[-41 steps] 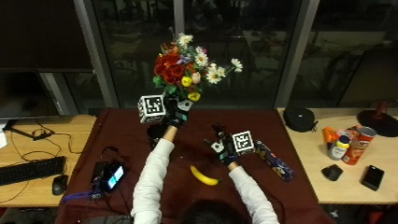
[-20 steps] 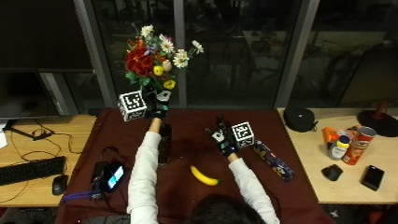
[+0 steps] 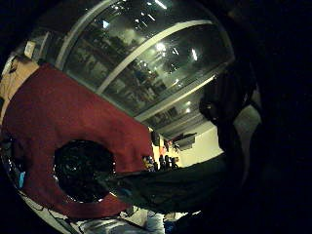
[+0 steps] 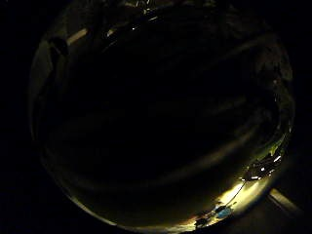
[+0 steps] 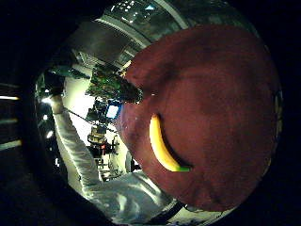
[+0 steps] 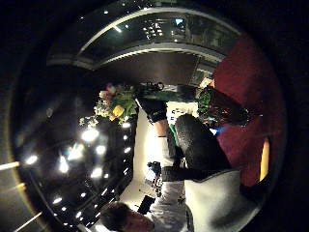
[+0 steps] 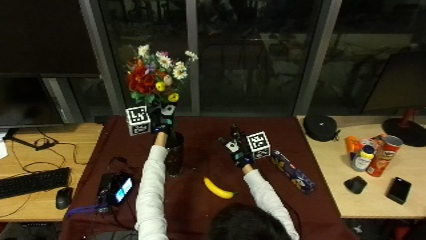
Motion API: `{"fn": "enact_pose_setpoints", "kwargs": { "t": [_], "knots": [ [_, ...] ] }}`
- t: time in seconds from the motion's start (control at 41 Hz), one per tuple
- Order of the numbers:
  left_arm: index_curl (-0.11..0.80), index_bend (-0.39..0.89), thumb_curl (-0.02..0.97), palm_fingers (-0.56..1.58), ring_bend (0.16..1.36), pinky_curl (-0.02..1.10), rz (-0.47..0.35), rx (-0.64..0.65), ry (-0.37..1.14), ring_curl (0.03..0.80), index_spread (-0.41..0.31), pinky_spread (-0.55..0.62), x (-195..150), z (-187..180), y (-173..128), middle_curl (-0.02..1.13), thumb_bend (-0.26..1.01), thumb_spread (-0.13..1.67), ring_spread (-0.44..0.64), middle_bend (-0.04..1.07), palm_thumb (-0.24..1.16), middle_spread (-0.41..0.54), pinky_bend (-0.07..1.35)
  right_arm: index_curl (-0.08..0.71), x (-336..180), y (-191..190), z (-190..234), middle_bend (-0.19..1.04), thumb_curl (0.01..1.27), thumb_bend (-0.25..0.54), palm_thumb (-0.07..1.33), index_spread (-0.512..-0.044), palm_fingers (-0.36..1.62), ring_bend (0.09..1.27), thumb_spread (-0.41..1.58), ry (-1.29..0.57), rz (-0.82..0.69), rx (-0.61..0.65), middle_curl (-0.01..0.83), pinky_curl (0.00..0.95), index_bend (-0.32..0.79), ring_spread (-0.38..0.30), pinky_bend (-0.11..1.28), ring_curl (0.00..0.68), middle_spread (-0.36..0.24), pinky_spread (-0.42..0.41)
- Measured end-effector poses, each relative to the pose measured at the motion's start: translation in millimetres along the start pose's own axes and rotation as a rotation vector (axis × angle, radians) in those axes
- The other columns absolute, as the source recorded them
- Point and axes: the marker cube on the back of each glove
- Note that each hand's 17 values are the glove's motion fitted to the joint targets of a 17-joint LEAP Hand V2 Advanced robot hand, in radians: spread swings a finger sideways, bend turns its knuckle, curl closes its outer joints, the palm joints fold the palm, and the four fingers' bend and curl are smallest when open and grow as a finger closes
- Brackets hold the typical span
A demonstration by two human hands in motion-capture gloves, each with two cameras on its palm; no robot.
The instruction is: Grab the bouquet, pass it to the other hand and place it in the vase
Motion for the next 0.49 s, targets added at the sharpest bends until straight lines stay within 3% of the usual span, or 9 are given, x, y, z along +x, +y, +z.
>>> {"fn": "enact_pose_setpoints", "kwargs": {
  "t": [0.098, 0.122, 0.146, 0.195, 0.22, 0.342, 0.488],
  "knots": [
    [0.592, 0.40, 0.794, 1.33, 0.75, 0.43, -0.073, -0.173, -0.025, 0.476, -0.338, -0.41, -34.1, -2.0, 9.8, 0.54, -0.04, 0.20, -0.38, 0.73, 0.84, -0.338, 0.58, 0.194, -9.5, 0.0, 4.8, 0.18, 0.41, -0.023, 0.52, -0.388, -0.04, 0.38, 1.07, -0.099, -0.113, -0.025, 0.323, 0.347, 0.13, 0.035, 0.55, 0.302, -0.005, 0.238],
    [0.571, 0.32, 0.773, 1.12, 0.69, 0.44, -0.102, -0.252, -0.051, 0.455, -0.313, -0.40, -44.2, -4.9, 16.9, 0.53, -0.09, 0.25, -0.36, 0.68, 0.77, -0.321, 0.59, 0.194, -13.5, 2.7, 5.4, 0.18, 0.41, -0.022, 0.52, -0.388, -0.03, 0.38, 1.07, -0.132, -0.133, -0.038, 0.321, 0.346, 0.13, 0.034, 0.55, 0.303, -0.005, 0.239],
    [0.544, 0.21, 0.714, 0.51, 0.58, 0.38, -0.130, -0.336, -0.089, 0.425, -0.242, -0.24, -56.2, -9.2, 25.1, 0.53, -0.18, 0.45, -0.27, 0.68, 0.57, -0.288, 0.38, 0.195, -16.7, 6.5, 5.9, 0.18, 0.41, -0.019, 0.53, -0.388, -0.03, 0.38, 1.08, -0.165, -0.128, -0.059, 0.321, 0.345, 0.13, 0.034, 0.55, 0.302, -0.005, 0.239],
    [0.512, 0.00, 0.651, -0.26, 0.63, 0.51, -0.175, -0.494, -0.196, 0.556, -0.145, -0.02, -86.3, -21.8, 42.7, 0.58, -0.17, 0.52, -0.08, 0.54, 0.45, -0.128, 0.50, 0.200, -18.8, 15.9, 5.9, 0.18, 0.41, -0.015, 0.54, -0.384, -0.02, 0.38, 1.08, -0.206, -0.043, -0.109, 0.320, 0.341, 0.14, 0.039, 0.54, 0.303, 0.001, 0.239],
    [0.486, 0.00, 0.631, -0.47, 0.60, 0.51, -0.195, -0.556, -0.248, 0.538, -0.117, 0.05, -101.2, -29.7, 51.8, 0.56, -0.16, 0.54, -0.01, 0.42, 0.41, -0.026, 0.52, 0.202, -17.0, 18.9, 5.3, 0.18, 0.41, -0.010, 0.55, -0.381, -0.02, 0.38, 1.08, -0.197, -0.005, -0.118, 0.318, 0.343, 0.15, 0.040, 0.54, 0.301, 0.002, 0.238],
    [0.346, -0.02, 0.563, -0.39, 0.49, 0.36, -0.299, -0.691, -0.271, 0.357, -0.015, 0.28, -139.4, -67.3, 92.1, 0.37, -0.07, 0.66, 0.23, 0.20, 0.35, 0.184, 0.41, 0.214, -1.9, 13.9, 3.3, 0.18, 0.42, -0.009, 0.58, -0.374, 0.00, 0.38, 1.09, -0.107, -0.109, -0.044, 0.311, 0.341, 0.15, 0.043, 0.53, 0.300, 0.007, 0.240],
    [0.255, 0.01, 0.505, -0.32, 0.45, 0.31, -0.258, -0.645, -0.272, 0.296, 0.028, 0.44, -154.2, -72.0, 93.3, 0.29, -0.05, 0.73, 0.38, 0.15, 0.32, 0.303, 0.36, 0.230, 10.9, 13.1, 13.2, 0.18, 0.42, -0.016, 0.60, -0.367, 0.00, 0.37, 1.10, -0.146, -0.113, -0.128, 0.304, 0.340, 0.16, 0.052, 0.53, 0.298, 0.014, 0.243]
  ]
}}
